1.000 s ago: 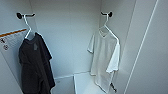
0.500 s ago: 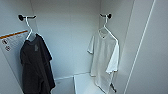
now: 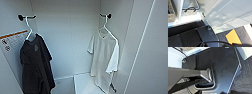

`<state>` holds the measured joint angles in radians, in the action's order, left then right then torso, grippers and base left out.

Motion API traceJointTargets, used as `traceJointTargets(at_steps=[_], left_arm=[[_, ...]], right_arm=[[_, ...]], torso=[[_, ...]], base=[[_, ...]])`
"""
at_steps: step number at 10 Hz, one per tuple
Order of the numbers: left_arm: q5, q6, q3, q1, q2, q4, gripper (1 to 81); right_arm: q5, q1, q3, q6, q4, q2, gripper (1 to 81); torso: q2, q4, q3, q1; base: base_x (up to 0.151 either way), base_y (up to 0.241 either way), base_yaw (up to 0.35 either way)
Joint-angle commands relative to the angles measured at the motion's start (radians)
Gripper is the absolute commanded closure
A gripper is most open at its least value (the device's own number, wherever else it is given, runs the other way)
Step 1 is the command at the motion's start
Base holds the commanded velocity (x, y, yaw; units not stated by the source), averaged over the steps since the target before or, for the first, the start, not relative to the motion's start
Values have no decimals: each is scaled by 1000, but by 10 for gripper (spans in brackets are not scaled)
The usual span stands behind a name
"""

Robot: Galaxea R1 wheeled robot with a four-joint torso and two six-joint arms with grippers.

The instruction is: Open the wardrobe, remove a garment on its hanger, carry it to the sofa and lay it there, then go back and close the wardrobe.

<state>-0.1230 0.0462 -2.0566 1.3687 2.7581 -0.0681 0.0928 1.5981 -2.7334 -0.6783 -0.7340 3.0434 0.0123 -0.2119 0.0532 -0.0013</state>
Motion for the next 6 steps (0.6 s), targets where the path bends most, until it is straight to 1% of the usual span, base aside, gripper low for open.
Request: traceJointTargets(at_steps=[1, 2, 3, 4, 6], left_arm=[[39, -8, -42, -197, -47, 148, 10], [40, -9, -51, -236, -44, 186, 10], [60, -9, -42, -283, -43, 208, 10], [92, -9, -25, -328, -40, 220, 10], [134, -8, 33, -400, -38, 218, 10]], right_arm=[[-42, -40, 5, 2, -4, -1, 10], [-44, -45, 3, 2, -2, -1, 10], [-47, -48, 0, 0, -1, -2, 10], [-48, -52, 0, 0, 2, -2, 10], [-47, -56, 0, 0, 4, -2, 10]], torso=[[0, 0, 0, 1], [0, 0, 0, 1], [0, 0, 0, 1], [0, 0, 0, 1], [0, 0, 0, 1]], base=[[0, 0, 0], [0, 0, 0], [0, 0, 0], [0, 0, 0], [0, 0, 0]])
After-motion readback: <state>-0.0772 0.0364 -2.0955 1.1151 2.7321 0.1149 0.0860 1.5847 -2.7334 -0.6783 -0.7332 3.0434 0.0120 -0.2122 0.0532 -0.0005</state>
